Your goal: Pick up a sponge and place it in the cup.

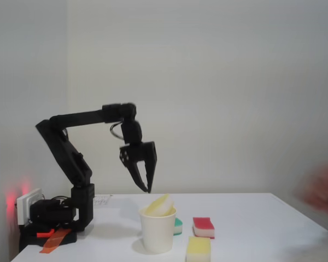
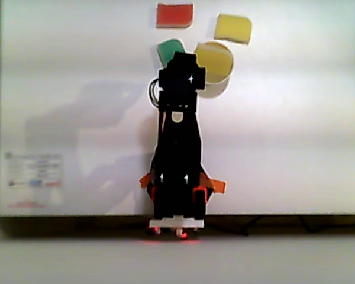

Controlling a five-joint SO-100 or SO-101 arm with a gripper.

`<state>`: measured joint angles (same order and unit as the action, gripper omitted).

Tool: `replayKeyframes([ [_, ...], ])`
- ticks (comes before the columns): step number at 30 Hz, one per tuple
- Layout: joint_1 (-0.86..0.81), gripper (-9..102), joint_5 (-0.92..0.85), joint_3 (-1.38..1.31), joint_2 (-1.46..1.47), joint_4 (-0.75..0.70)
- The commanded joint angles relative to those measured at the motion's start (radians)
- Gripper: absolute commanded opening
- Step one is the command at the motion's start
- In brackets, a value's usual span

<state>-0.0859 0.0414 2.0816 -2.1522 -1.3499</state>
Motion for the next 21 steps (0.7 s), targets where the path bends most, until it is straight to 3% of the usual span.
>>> replayKeyframes([
  [1, 0.021, 0, 0.028, 0.084, -0.087, 0.034],
  [14, 0.029, 0, -0.035, 0.63, -0.588, 0.173],
  [21, -0.017, 0, -0.092, 0.867, -0.985, 0.051],
])
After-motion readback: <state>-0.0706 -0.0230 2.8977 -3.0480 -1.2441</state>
